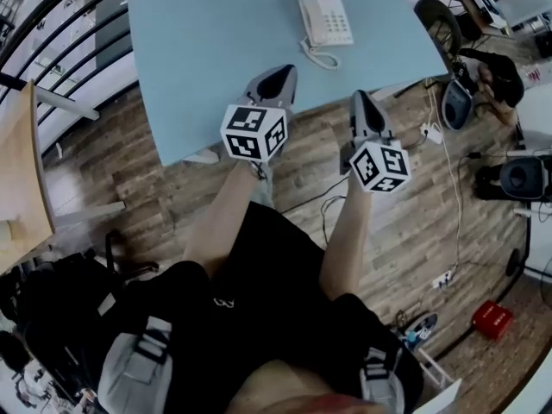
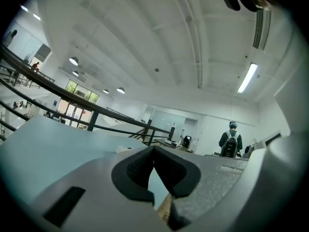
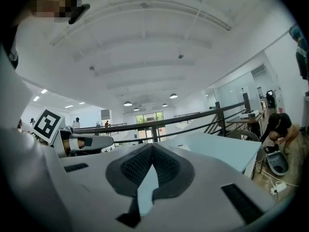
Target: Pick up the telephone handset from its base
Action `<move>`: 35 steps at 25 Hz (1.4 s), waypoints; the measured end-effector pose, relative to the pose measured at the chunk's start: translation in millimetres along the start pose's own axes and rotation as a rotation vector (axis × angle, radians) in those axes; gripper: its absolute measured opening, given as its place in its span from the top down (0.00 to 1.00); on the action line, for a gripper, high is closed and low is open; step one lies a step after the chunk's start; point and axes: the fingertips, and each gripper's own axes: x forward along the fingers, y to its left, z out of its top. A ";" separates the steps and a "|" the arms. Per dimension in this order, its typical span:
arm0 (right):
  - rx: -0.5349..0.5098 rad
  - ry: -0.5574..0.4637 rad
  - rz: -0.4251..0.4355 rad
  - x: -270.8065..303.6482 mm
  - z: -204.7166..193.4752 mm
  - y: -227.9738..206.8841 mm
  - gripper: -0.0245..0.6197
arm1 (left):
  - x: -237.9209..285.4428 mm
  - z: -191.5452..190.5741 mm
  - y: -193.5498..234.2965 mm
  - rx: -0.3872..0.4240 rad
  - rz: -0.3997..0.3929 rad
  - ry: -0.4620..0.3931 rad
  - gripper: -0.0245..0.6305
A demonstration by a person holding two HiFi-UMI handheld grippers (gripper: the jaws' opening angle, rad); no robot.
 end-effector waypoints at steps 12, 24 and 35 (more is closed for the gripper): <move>0.041 0.198 0.093 212.8 -41.7 -21.9 0.97 | 144.0 -24.3 139.4 -0.120 0.074 0.142 0.96; 0.025 0.315 0.101 264.0 -62.6 -58.3 0.97 | 209.9 -49.1 147.8 -0.204 0.034 0.195 0.96; 0.007 0.506 0.168 334.3 -105.1 -105.7 0.79 | 228.8 -51.2 188.3 -0.237 0.144 0.178 0.96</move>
